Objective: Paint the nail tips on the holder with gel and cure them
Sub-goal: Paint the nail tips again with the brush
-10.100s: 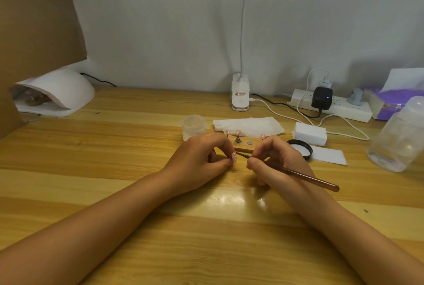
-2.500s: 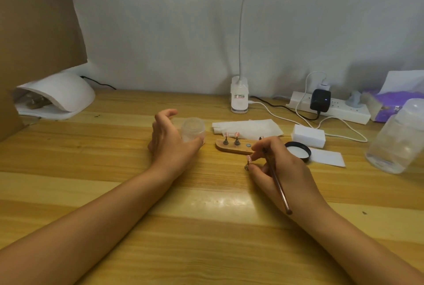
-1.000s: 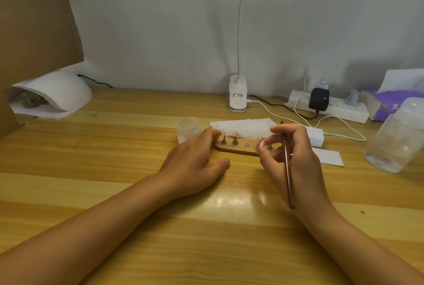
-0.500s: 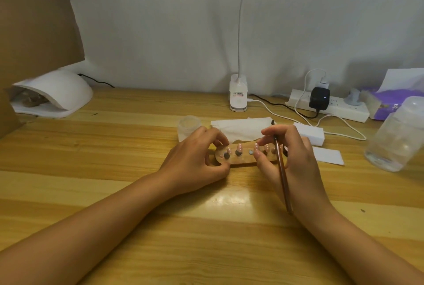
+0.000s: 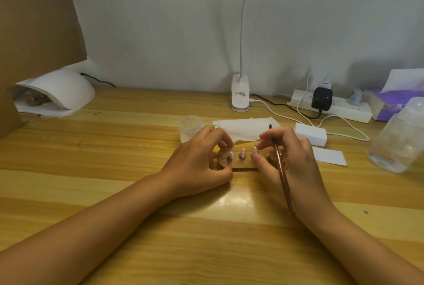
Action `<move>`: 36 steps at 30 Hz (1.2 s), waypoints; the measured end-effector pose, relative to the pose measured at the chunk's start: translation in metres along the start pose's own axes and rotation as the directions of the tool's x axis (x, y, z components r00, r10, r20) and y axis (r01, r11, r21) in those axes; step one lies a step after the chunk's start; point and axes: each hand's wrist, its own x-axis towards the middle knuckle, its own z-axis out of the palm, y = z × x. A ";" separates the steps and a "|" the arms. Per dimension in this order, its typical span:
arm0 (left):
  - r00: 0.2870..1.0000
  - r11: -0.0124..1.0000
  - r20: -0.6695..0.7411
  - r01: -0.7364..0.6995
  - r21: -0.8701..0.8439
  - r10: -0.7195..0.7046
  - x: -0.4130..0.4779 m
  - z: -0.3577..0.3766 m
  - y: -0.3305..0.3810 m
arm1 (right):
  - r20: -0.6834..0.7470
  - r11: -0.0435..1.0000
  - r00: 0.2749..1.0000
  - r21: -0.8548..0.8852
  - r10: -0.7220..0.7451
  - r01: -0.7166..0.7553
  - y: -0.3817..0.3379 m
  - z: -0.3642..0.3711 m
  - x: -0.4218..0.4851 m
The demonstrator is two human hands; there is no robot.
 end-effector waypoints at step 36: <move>0.992 0.974 -0.074 0.117 0.195 -0.104 0.004 0.006 -0.010 | -0.009 0.947 1.000 -0.321 0.001 -0.004 0.000 -0.006 -0.006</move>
